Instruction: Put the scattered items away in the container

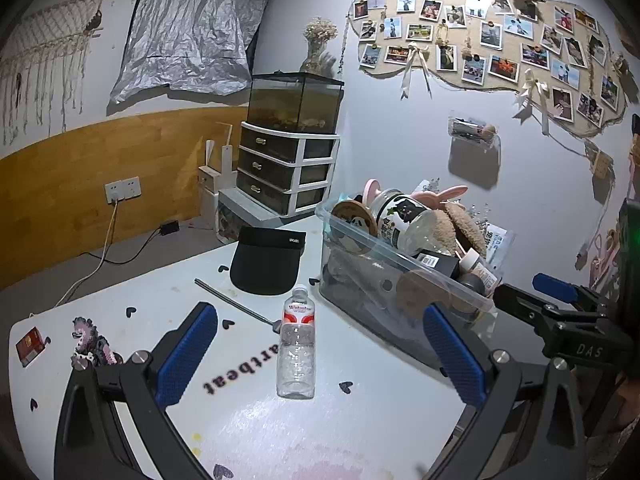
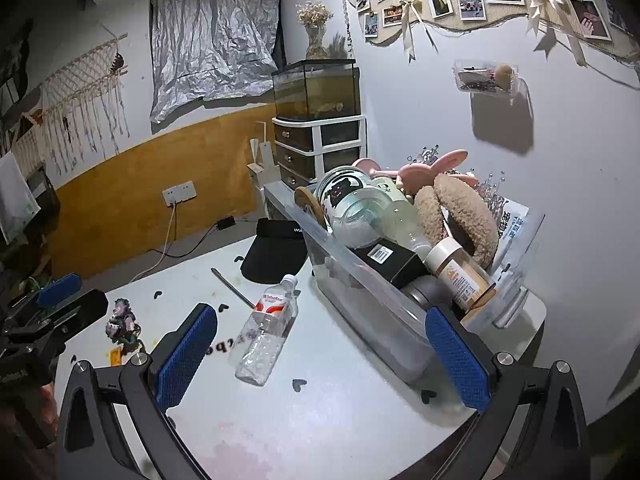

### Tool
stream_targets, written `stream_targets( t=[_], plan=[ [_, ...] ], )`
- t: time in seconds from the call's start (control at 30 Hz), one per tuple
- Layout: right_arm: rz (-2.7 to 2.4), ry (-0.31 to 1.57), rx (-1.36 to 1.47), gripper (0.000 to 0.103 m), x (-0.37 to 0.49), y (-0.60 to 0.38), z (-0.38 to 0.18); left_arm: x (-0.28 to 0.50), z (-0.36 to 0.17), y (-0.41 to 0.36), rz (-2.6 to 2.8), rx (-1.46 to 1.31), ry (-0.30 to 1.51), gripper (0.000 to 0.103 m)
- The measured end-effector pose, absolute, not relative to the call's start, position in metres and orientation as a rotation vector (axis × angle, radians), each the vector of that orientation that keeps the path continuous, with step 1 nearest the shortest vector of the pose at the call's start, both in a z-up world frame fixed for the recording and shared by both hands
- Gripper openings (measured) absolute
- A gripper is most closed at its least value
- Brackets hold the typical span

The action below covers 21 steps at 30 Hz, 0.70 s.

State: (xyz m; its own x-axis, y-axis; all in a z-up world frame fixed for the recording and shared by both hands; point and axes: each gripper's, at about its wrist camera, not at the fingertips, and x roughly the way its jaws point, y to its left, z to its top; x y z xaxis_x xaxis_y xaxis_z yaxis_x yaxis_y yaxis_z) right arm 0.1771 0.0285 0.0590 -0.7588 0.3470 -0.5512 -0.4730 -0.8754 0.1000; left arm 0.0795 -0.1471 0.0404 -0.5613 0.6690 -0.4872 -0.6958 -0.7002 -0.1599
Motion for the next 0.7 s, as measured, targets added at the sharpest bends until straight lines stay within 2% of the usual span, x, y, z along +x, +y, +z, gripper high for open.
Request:
stream_targets(
  t=[0.7],
  plan=[
    [2.572,0.329,-0.758,0.103,0.1762,0.0206,0.0560,0.0784,0.0360,-0.1557,2.258,-0.690,0.054,0.103]
  ],
)
